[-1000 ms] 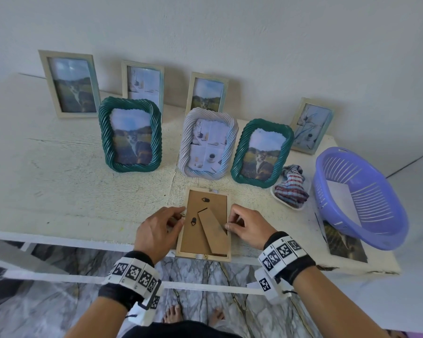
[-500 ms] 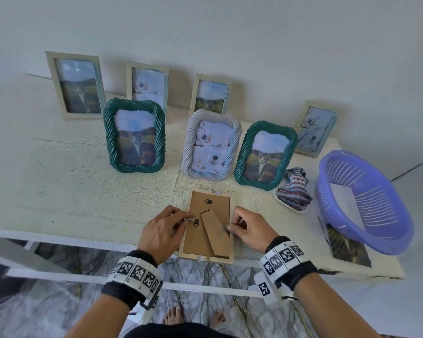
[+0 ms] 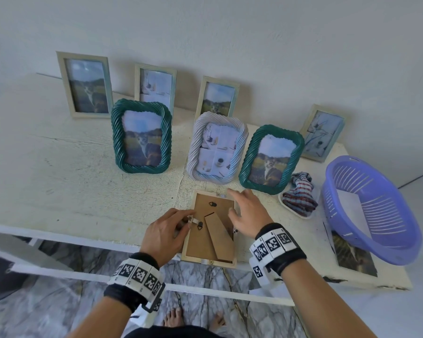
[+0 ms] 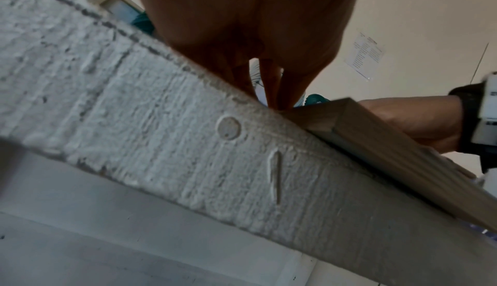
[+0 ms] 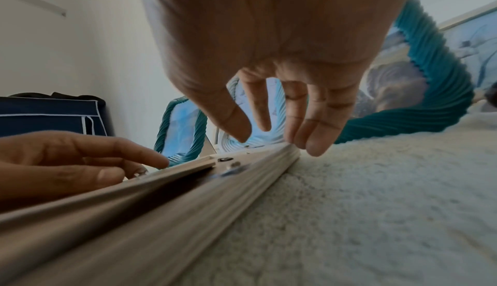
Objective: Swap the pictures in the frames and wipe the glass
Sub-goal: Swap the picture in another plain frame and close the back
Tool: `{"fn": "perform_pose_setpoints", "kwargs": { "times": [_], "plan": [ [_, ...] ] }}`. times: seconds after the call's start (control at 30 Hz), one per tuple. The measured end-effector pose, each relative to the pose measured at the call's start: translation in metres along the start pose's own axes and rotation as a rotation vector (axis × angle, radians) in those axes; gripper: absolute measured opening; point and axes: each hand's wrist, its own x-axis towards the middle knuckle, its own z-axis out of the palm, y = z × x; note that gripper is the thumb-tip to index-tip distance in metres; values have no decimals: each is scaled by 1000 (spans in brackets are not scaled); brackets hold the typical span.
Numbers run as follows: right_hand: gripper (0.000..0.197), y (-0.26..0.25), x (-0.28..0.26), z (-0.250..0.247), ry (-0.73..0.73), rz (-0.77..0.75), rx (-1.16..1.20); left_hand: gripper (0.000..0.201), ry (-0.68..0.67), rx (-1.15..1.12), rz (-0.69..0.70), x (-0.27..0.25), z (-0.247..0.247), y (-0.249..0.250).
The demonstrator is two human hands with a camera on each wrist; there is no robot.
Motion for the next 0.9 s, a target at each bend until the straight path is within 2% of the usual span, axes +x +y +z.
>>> {"fn": "perform_pose_setpoints", "kwargs": {
  "times": [0.37, 0.67, 0.9],
  "plan": [
    [55, -13, 1, 6, -87, 58, -39, 25, 2, -5, -11, 0, 2, -1],
    [52, -12, -8, 9, -41, 52, 73, 33, -3, -18, -3, 2, 2, -2],
    [54, -11, -12, 10, -21, 53, 168, 26, -18, -17, -11, 3, 0, -3]
  ]
}}
